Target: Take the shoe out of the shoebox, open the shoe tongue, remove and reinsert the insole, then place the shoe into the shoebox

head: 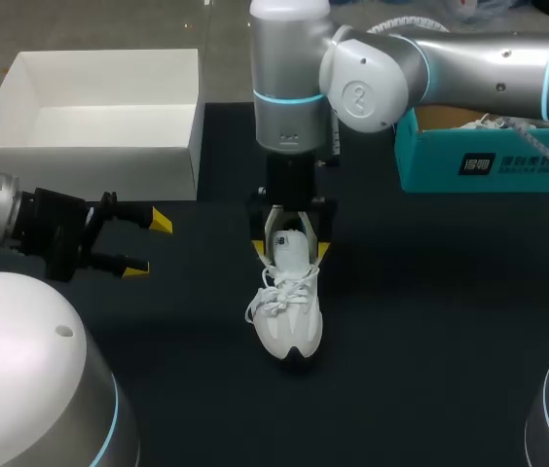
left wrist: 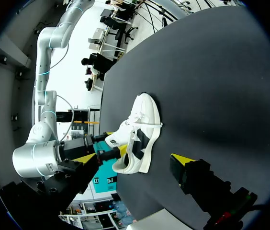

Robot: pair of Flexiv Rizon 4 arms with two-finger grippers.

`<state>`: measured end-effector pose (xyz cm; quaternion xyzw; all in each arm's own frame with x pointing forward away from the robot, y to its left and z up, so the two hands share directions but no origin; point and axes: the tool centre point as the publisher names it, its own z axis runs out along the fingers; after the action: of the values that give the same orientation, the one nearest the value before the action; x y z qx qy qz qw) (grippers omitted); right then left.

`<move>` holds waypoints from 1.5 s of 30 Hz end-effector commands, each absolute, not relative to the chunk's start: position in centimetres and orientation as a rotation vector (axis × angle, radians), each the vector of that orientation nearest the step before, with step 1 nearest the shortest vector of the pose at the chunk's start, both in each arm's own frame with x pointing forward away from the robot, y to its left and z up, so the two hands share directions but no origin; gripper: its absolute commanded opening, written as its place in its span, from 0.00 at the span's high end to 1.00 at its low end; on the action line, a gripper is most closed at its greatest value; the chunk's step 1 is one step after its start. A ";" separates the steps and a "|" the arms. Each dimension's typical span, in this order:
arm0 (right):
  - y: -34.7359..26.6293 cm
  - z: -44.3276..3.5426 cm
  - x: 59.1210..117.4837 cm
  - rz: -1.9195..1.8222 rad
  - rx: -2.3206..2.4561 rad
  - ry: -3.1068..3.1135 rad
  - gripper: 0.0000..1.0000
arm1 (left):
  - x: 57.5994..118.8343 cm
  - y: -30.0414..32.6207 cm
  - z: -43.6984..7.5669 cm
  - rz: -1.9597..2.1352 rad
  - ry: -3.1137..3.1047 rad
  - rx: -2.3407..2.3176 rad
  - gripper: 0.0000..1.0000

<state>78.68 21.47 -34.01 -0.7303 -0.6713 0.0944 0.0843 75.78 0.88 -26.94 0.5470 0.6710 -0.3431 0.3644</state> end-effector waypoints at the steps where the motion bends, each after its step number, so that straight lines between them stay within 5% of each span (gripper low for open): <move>1: 21.2 -34.2 78.1 0.270 -2.180 -1.997 0.00 | 75.7 0.8 -26.9 -0.879 1.730 1.409 0.00; 31: 21.1 -31.6 75.1 0.086 -2.229 -1.991 0.00 | 75.7 0.8 -26.9 -0.879 1.730 1.409 0.00; 32: 21.1 -31.5 75.1 0.064 -2.247 -1.998 0.58 | 75.7 0.8 -26.9 -0.879 1.730 1.409 0.00; 33: 21.2 -31.5 75.2 0.038 -2.254 -2.010 0.96 | 75.7 0.8 -26.9 -0.879 1.730 1.409 0.00; 45: 21.7 -30.8 75.4 -0.089 -2.324 -2.069 1.00 | 75.7 0.8 -26.9 -0.879 1.730 1.409 0.00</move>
<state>75.83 21.86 -31.12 -0.7471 -0.6642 -0.0206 0.0177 75.78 0.88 -26.94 0.5470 0.6710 -0.3431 0.3644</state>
